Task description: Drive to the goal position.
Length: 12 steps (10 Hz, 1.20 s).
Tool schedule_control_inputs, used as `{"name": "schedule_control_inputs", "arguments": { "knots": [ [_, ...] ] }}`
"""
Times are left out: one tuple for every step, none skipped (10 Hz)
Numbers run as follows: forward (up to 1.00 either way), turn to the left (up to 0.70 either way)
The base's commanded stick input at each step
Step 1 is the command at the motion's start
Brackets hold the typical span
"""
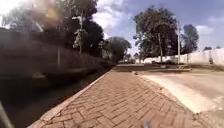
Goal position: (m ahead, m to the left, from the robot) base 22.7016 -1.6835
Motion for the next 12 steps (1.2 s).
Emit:
{"name": "schedule_control_inputs", "arguments": {
  "knots": [
    [0.70, 0.00],
    [0.70, 0.00],
    [0.70, 0.00],
    [0.70, 0.00],
    [0.70, 0.00],
    [0.70, 0.00],
    [0.70, 0.00],
    [0.70, 0.00],
    [0.70, 0.00],
    [0.70, 0.00],
    [0.70, -0.32],
    [0.70, -0.32]
  ]
}}
